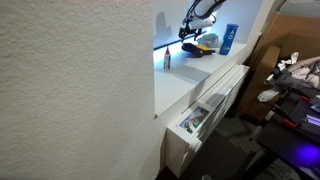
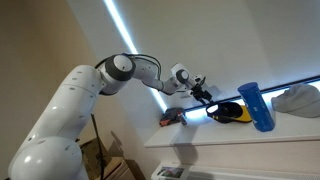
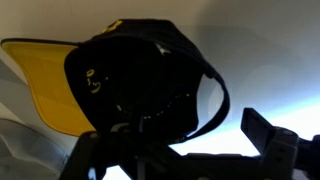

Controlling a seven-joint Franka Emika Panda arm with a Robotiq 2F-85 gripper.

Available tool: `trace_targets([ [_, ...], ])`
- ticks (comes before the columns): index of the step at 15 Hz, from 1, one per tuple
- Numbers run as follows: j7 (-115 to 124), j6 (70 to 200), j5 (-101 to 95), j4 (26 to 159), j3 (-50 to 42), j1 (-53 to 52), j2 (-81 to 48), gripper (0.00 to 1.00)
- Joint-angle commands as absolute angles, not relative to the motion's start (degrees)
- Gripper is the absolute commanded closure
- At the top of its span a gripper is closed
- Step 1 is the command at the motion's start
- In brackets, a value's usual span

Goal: Move the black cap to the left

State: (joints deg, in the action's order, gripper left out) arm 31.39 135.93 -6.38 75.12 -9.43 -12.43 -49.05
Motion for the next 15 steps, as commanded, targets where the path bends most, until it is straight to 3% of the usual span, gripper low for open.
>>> trace_targets([
  [1,31.40,134.83,-6.23,73.61,-9.32,-11.79,-50.17,0.00],
  [11,29.29,132.47,-3.72,71.58,-6.85,-10.39,-51.72,0.00],
  [12,29.28,132.38,-3.69,71.58,-6.77,-10.38,-51.72,0.25],
  [13,29.09,132.58,-3.64,71.49,-6.66,-10.32,-51.79,0.27],
  [15,29.35,132.81,-3.75,71.39,-6.80,-10.49,-51.95,0.41],
])
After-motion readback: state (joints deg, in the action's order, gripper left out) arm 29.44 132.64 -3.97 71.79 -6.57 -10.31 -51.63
